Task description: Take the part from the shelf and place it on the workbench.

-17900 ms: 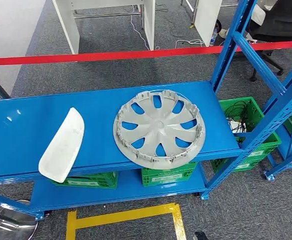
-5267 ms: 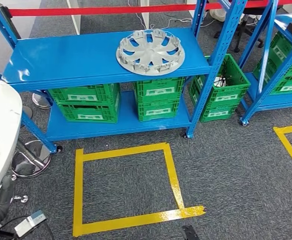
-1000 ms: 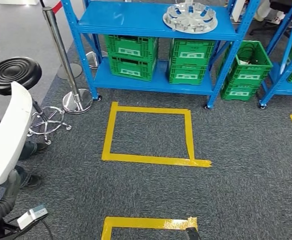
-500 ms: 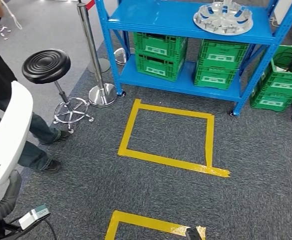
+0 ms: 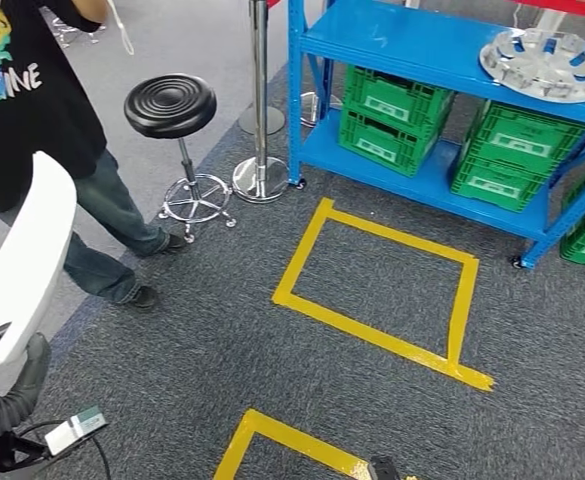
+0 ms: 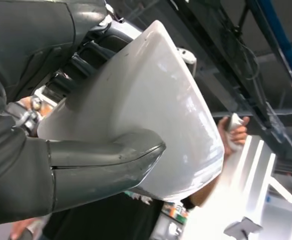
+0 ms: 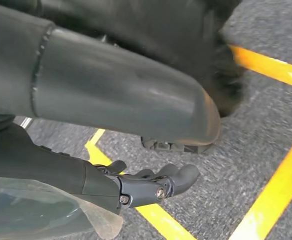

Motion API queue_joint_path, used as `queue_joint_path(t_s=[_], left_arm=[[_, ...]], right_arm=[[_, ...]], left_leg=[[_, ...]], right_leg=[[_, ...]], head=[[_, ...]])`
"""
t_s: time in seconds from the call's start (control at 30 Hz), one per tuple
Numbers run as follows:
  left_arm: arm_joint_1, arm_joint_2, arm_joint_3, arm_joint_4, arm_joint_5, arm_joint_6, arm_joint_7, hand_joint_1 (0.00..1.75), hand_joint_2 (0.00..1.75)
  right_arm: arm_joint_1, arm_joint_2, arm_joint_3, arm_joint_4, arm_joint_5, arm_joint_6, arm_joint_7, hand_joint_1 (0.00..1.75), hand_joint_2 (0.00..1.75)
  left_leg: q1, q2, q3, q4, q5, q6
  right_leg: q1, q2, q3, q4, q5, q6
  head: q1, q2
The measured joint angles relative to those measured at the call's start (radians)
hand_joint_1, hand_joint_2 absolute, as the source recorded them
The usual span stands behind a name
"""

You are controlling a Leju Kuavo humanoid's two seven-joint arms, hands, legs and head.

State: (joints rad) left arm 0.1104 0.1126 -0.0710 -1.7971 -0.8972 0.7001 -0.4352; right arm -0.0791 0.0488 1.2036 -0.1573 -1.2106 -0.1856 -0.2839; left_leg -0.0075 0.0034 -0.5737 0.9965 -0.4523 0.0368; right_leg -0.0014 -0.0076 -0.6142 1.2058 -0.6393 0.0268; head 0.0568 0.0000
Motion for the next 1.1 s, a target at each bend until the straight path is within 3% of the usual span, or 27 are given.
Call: queue_joint_path(t_s=[0.03,0.07,0.1,0.13,0.2,0.27,0.33,0.37,0.43,0.5,0.57,0.6,0.63,0.7,0.77,0.83,0.87,0.93,1.0,1.03,1.07,1.1], left_arm=[[-0.001,-0.006,-0.003,0.003,0.0,0.0,-0.005,1.75,1.75],[-0.001,-0.012,-0.005,0.006,0.0,0.0,-0.013,1.75,1.75],[-0.002,-0.02,-0.007,0.009,0.001,0.0,-0.021,1.75,1.75],[-0.003,-0.028,-0.008,0.013,0.003,0.0,-0.029,1.75,1.75],[-0.01,-0.042,-0.01,0.019,0.006,0.0,-0.042,1.75,1.75],[-0.022,-0.052,-0.011,0.026,0.006,0.0,-0.047,1.75,1.75],[-0.031,-0.059,-0.013,0.032,0.006,0.0,-0.046,1.75,1.75],[-0.033,-0.063,-0.015,0.034,0.005,0.0,-0.045,1.75,1.75],[-0.039,-0.068,-0.018,0.037,0.01,0.0,-0.044,1.75,1.75],[-0.045,-0.074,-0.023,0.04,0.017,0.0,-0.044,1.75,1.75],[-0.047,-0.08,-0.031,0.047,0.018,0.0,-0.044,1.75,1.75],[-0.047,-0.082,-0.034,0.05,0.017,0.0,-0.044,1.75,1.75],[-0.047,-0.084,-0.037,0.051,0.016,0.0,-0.044,1.75,1.75],[-0.048,-0.088,-0.042,0.052,0.017,0.0,-0.048,1.75,1.75],[-0.053,-0.092,-0.047,0.052,0.023,0.0,-0.055,1.75,1.75],[-0.057,-0.095,-0.052,0.052,0.029,0.0,-0.058,1.75,1.75],[-0.057,-0.096,-0.054,0.052,0.029,0.0,-0.054,1.75,1.75],[-0.06,-0.097,-0.057,0.052,0.028,0.0,-0.041,1.75,1.75],[-0.063,-0.1,-0.061,0.052,0.027,0.0,-0.031,1.75,1.75],[-0.063,-0.101,-0.063,0.052,0.027,0.0,-0.029,1.75,1.75],[-0.063,-0.102,-0.065,0.052,0.027,0.0,-0.028,1.75,1.75],[-0.062,-0.102,-0.066,0.052,0.027,0.0,-0.028,1.75,1.75]], right_arm=[[0.003,0.0,0.0,0.0,-0.003,-0.001,0.002,0.0,0.0],[0.006,0.0,0.0,0.001,-0.006,-0.002,0.003,0.0,0.0],[0.009,0.0,0.0,0.002,-0.008,-0.004,0.003,0.0,0.0],[0.01,0.0,0.0,0.002,-0.01,-0.004,0.003,0.0,0.0],[0.01,0.0,0.0,0.003,-0.012,-0.006,0.0,0.0,0.0],[0.01,0.0,0.0,0.003,-0.014,-0.007,-0.004,0.0,0.0],[0.009,0.0,-0.001,0.004,-0.014,-0.009,-0.013,0.0,0.0],[0.009,0.0,-0.001,0.004,-0.013,-0.011,-0.019,0.0,0.0],[0.01,-0.002,-0.001,0.005,-0.014,-0.012,-0.03,0.0,0.0],[0.012,-0.002,-0.002,0.008,-0.02,-0.012,-0.033,0.0,0.0],[0.013,-0.002,-0.005,0.01,-0.026,-0.013,-0.031,0.0,0.0],[0.013,-0.002,-0.006,0.011,-0.027,-0.013,-0.029,0.0,0.0],[0.011,-0.001,-0.007,0.011,-0.028,-0.014,-0.026,0.0,0.0],[0.01,0.001,-0.008,0.011,-0.028,-0.016,-0.021,0.0,0.0],[0.011,0.004,-0.008,0.012,-0.028,-0.017,-0.021,0.0,0.0],[0.011,0.007,-0.008,0.012,-0.027,-0.019,-0.021,0.0,0.0],[0.009,0.009,-0.008,0.013,-0.027,-0.02,-0.021,0.0,0.0],[0.007,0.01,-0.008,0.015,-0.028,-0.026,-0.021,0.0,0.0],[0.009,0.01,-0.008,0.018,-0.03,-0.031,-0.021,0.0,0.0],[0.011,0.01,-0.008,0.02,-0.03,-0.032,-0.02,0.0,0.0],[0.013,0.01,-0.008,0.022,-0.031,-0.033,-0.02,0.0,0.0],[0.015,0.01,-0.008,0.023,-0.031,-0.033,-0.019,0.0,0.0]], left_leg=[[0.0,-0.012,-0.001,0.0,0.0,0.0],[0.001,-0.026,-0.001,0.001,0.001,0.0],[0.002,-0.04,-0.001,0.002,0.001,-0.001],[0.004,-0.054,0.0,0.004,0.001,-0.002],[0.007,-0.08,-0.004,0.014,-0.002,-0.011],[0.007,-0.103,-0.016,0.025,-0.002,-0.023],[0.01,-0.125,-0.025,0.027,0.003,-0.034],[0.009,-0.118,-0.029,0.032,0.001,-0.039],[0.007,-0.07,-0.055,0.086,-0.032,-0.049],[0.008,-0.022,-0.115,0.216,-0.094,-0.056],[0.012,-0.013,-0.161,0.315,-0.124,-0.058],[0.013,-0.011,-0.159,0.313,-0.11,-0.057],[0.012,-0.007,-0.136,0.269,-0.08,-0.053],[0.003,0.029,-0.064,0.132,-0.019,-0.04],[-0.009,0.062,-0.025,0.049,-0.005,-0.025],[-0.014,0.051,-0.025,0.035,-0.01,-0.016],[-0.012,0.04,-0.023,0.029,-0.007,-0.012],[-0.006,0.019,-0.017,0.016,0.0,-0.001],[-0.001,-0.002,-0.015,0.012,0.003,0.004],[-0.001,-0.014,-0.015,0.013,0.003,0.005],[-0.001,-0.027,-0.015,0.013,0.003,0.005],[0.0,-0.041,-0.014,0.014,0.002,0.005]], right_leg=[[-0.001,0.005,-0.029,0.056,-0.017,0.003],[-0.002,0.006,-0.044,0.079,-0.014,0.005],[-0.003,0.007,-0.04,0.063,0.008,0.007],[-0.005,0.012,-0.019,0.012,0.046,0.008],[-0.013,0.054,0.039,-0.12,0.107,0.012],[-0.018,0.09,0.072,-0.181,0.117,0.009],[-0.017,0.078,0.077,-0.183,0.115,-0.002],[-0.017,0.066,0.078,-0.184,0.117,-0.008],[-0.018,0.041,0.08,-0.187,0.118,-0.02],[-0.014,0.012,0.08,-0.187,0.116,-0.028],[-0.01,-0.017,0.081,-0.187,0.113,-0.031],[-0.009,-0.03,0.083,-0.187,0.111,-0.032],[-0.007,-0.042,0.086,-0.187,0.109,-0.032],[-0.003,-0.064,0.094,-0.187,0.102,-0.029],[0.001,-0.083,0.097,-0.187,0.097,-0.022],[0.003,-0.105,0.1,-0.19,0.093,-0.012],[0.002,-0.103,0.101,-0.188,0.089,-0.007],[-0.001,-0.06,0.084,-0.146,0.058,0.001],[-0.003,-0.006,0.024,-0.027,0.001,0.005],[-0.004,0.003,-0.011,0.039,-0.021,0.007],[-0.004,0.006,-0.038,0.084,-0.029,0.009],[-0.005,0.007,-0.05,0.092,-0.016,0.01]], head=[[0.001,0.0],[0.001,0.0],[0.001,0.0],[0.001,0.0],[0.001,0.0],[0.0,0.0],[-0.001,0.0],[-0.001,0.0],[-0.007,0.0],[-0.013,0.0],[-0.013,0.0],[-0.014,0.0],[-0.013,0.0],[-0.013,0.0],[-0.013,0.0],[-0.013,0.0],[-0.012,0.0],[-0.011,0.0],[-0.006,0.0],[-0.003,0.0],[-0.002,0.0],[-0.002,0.0]])
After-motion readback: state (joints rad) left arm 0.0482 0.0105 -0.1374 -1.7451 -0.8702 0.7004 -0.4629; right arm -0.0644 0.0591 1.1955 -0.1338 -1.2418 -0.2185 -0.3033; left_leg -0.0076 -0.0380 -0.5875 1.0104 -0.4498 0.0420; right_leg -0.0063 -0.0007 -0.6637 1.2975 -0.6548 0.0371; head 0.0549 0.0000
